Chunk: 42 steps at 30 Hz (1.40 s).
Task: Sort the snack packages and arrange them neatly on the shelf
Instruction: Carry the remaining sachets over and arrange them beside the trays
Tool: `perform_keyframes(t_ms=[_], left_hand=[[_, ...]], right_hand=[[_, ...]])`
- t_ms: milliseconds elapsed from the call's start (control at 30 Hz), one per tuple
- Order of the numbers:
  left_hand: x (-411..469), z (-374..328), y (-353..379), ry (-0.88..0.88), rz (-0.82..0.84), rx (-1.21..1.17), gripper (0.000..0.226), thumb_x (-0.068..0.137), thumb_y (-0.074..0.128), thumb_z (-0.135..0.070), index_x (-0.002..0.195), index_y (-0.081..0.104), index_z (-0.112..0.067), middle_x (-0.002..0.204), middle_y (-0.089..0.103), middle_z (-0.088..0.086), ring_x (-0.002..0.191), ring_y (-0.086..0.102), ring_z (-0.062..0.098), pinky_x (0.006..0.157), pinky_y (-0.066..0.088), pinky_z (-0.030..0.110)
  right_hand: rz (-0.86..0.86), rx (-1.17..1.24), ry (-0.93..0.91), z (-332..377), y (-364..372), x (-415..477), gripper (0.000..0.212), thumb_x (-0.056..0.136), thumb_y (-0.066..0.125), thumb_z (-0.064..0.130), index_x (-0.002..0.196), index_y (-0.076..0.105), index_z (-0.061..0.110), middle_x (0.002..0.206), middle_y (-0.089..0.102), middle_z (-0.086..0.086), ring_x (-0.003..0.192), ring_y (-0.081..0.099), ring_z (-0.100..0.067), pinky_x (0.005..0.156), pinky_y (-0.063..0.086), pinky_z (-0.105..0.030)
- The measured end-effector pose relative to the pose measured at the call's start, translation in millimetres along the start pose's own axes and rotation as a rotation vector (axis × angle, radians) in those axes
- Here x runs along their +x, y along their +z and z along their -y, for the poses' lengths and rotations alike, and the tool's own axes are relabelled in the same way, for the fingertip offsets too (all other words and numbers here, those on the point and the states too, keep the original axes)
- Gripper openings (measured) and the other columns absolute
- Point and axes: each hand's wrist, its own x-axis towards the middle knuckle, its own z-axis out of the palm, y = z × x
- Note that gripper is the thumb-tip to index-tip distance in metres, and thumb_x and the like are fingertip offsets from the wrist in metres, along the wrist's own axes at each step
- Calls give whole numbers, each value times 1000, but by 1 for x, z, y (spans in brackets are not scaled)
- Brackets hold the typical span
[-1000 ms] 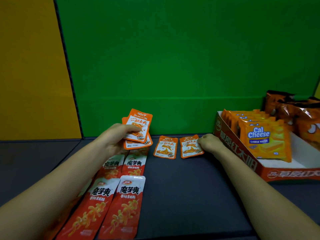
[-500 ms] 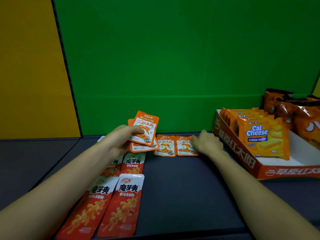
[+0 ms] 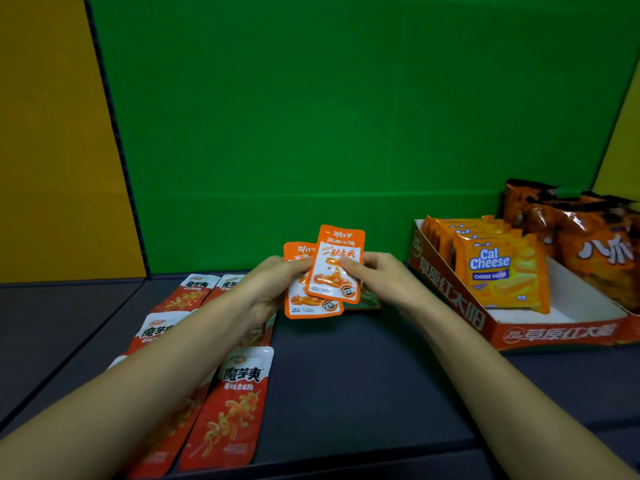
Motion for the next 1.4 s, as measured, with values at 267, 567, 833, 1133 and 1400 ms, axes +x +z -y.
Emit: perform_keyframes(t_ms=[267, 567, 833, 1133, 1400], left_hand=[[-9, -7, -19, -56, -87, 51, 15, 95, 47, -14, 84, 55, -6, 54, 69, 3, 52, 65, 16, 55, 55, 27], [-14, -2, -29, -77, -19, 127, 11, 94, 51, -12, 87, 57, -6, 57, 70, 4, 46, 66, 11, 46, 55, 21], [-16, 2, -28, -91, 0, 185, 13, 92, 54, -10, 81, 59, -6, 55, 70, 4, 44, 65, 11, 45, 54, 19], [-19, 5, -23, -78, -5, 183, 16, 91, 55, -9, 77, 57, -5, 52, 68, 5, 42, 64, 13, 43, 53, 19], [-20, 13, -17, -82, 32, 222, 20, 87, 62, -5, 69, 52, -6, 52, 68, 6, 43, 65, 13, 42, 53, 21]], right_hand=[[-187, -330, 173, -24, -48, 19, 40, 98, 42, 31, 112, 64, 1, 117, 66, -17, 109, 61, -32, 99, 45, -42], [-89, -644, 369, -25, -54, 28, 43, 98, 42, 31, 124, 55, -1, 128, 58, -17, 117, 56, -28, 96, 43, -33], [-55, -811, 441, -19, -48, 28, 43, 99, 41, 23, 135, 45, -1, 139, 49, -16, 124, 52, -27, 102, 41, -31], [-69, -977, 445, -23, -39, 24, 44, 97, 45, 25, 135, 45, 3, 138, 49, -13, 124, 52, -26, 100, 43, -32], [-191, -1170, 228, -22, -36, 7, 33, 97, 43, 28, 116, 59, 5, 118, 63, -12, 107, 61, -28, 80, 48, -32]])
